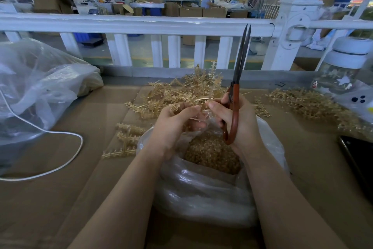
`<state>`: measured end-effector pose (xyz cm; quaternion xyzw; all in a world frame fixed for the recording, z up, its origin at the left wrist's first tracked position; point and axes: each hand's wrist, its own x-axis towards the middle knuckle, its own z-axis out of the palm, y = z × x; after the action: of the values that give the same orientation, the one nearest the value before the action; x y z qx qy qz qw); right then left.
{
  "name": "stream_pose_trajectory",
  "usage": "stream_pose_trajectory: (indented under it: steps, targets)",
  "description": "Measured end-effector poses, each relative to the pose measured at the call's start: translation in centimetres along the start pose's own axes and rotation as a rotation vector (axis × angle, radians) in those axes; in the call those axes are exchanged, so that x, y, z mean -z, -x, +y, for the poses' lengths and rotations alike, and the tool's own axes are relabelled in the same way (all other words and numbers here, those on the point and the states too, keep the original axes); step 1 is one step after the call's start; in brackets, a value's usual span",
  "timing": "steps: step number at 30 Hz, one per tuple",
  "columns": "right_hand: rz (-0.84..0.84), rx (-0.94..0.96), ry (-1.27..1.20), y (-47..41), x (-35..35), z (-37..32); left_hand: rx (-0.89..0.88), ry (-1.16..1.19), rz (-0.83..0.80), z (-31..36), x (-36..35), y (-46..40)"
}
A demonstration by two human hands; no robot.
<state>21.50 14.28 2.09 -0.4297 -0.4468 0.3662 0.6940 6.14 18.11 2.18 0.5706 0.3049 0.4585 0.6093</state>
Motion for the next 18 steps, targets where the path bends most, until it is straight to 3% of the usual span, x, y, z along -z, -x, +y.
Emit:
stream_pose_trajectory:
  steps: [9,18]
  targets:
    - [0.032,0.008,0.077,-0.35,0.1,0.39,0.0,0.05,-0.037,0.21,-0.12,0.23]
    - [0.038,0.032,0.376,-0.41,0.1,0.67,0.019,0.268,0.224,0.22,0.69,-0.31]
